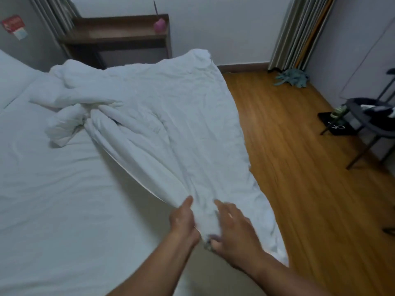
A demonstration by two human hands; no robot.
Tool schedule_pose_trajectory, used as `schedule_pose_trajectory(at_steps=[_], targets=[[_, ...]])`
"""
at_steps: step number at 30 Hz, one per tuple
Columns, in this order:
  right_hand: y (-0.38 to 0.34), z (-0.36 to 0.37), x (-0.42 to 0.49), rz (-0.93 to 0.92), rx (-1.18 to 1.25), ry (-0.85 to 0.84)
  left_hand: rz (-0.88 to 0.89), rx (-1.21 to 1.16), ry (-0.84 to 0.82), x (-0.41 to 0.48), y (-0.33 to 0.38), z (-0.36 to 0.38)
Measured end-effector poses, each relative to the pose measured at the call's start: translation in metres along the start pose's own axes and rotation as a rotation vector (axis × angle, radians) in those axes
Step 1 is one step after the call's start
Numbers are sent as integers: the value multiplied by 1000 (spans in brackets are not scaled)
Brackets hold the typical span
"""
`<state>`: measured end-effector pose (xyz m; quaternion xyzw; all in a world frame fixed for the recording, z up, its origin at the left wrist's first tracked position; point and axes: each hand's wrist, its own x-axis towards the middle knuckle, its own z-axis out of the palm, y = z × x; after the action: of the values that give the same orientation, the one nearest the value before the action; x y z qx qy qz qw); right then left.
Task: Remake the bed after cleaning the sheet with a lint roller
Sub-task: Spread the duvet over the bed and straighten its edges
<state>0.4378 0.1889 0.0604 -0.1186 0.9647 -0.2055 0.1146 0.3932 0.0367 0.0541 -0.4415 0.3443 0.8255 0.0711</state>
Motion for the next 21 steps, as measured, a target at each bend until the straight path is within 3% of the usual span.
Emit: schedule_pose_trajectory(at_steps=[4, 8, 11, 15, 19, 21], targets=[[-76, 29, 35, -7, -65, -171, 23, 135, 54, -13, 25, -38], [-81, 27, 33, 18, -79, -17, -66, 207, -36, 9, 66, -49], [-74, 27, 19, 3, -52, -37, -109, 183, -36, 51, 108, -49], [-71, 29, -5, -10, -39, -32, 1, 203, 59, 94, 169, -63], [-68, 35, -16, 107, -57, -114, 178, 257, 150, 69, 161, -91], [-74, 35, -25, 118, -44, -244, 226, 227, 149, 48, 147, -120]])
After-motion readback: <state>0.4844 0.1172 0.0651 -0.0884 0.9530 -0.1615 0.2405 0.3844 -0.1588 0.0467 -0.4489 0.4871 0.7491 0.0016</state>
